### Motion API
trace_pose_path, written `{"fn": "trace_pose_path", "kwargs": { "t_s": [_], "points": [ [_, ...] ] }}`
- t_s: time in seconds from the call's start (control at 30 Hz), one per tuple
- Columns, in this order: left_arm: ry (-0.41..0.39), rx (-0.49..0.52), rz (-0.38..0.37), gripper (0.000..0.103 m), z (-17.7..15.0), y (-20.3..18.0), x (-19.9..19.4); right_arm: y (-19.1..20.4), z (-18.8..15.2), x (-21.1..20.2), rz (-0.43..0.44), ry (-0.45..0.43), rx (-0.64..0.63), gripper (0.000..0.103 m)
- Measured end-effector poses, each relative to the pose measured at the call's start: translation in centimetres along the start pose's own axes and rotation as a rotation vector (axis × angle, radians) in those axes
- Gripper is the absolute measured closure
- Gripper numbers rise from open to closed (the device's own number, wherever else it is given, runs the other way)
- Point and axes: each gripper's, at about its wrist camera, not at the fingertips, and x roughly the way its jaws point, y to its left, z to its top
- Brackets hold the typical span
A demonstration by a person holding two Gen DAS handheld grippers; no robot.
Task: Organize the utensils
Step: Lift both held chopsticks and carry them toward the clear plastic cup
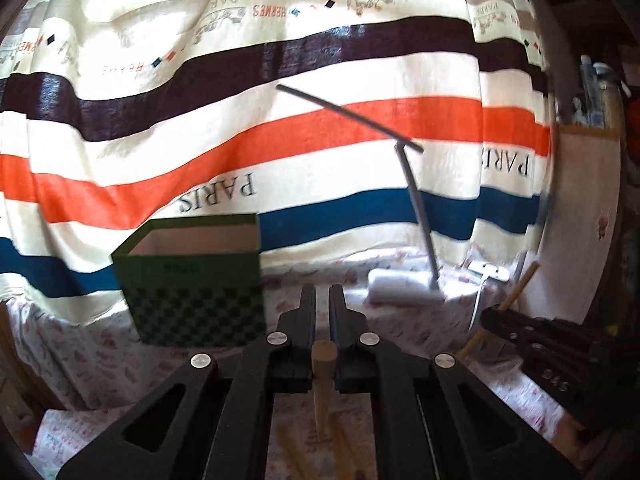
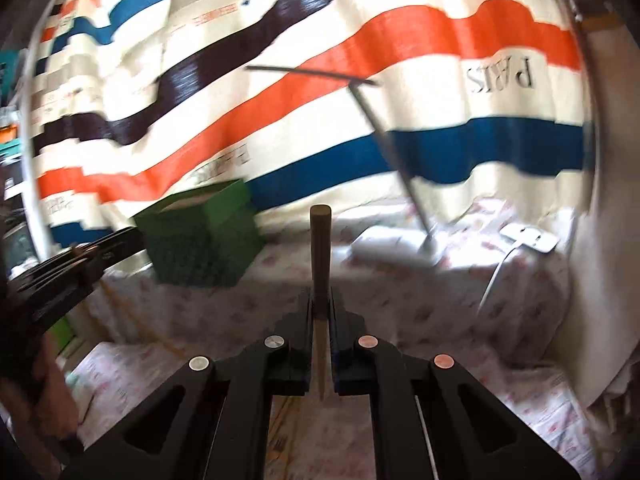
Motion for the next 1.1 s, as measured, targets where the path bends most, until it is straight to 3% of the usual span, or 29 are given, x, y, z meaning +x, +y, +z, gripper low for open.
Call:
{"fn": "trace_pose_path", "kwargs": {
  "t_s": [0.1, 0.23, 0.43, 0.57, 0.83, 1.1],
  "points": [
    [-0.023, -0.010, -0.043, 0.098, 1.6, -1.2, 1.1, -1.4, 1.6, 1.3, -0.005, 0.002, 0.065, 0.095],
    [-0.085, 0.004, -0.063, 0.098, 3.2, -3.0, 1.9, -3.6, 2.6, 2.0, 0.031, -0.073, 0.155, 0.095],
    [-0.176, -0.043, -0.093, 0.098, 3.4, -4.4, 3.6, -5.2, 3.2, 2.9, -0.022, -0.106, 0.163, 0.095],
    [-0.143, -0.068, -0.088, 0.097, 1.9, -4.9, 6.5, -6.5, 2.9, 5.5, -0.039, 0.004, 0.189, 0.095],
    [-0.171, -0.157, -0.097, 0.098, 1.8, -3.7, 8.6, -7.6, 0.9, 10.0, -0.017, 0.167, 0.237, 0.095],
    [-0.169, -0.158, -0.043, 0.098, 1.7, -4.3, 11.6, -6.9, 0.2, 11.1, -0.009, 0.210, 0.231, 0.095]
  ]
}}
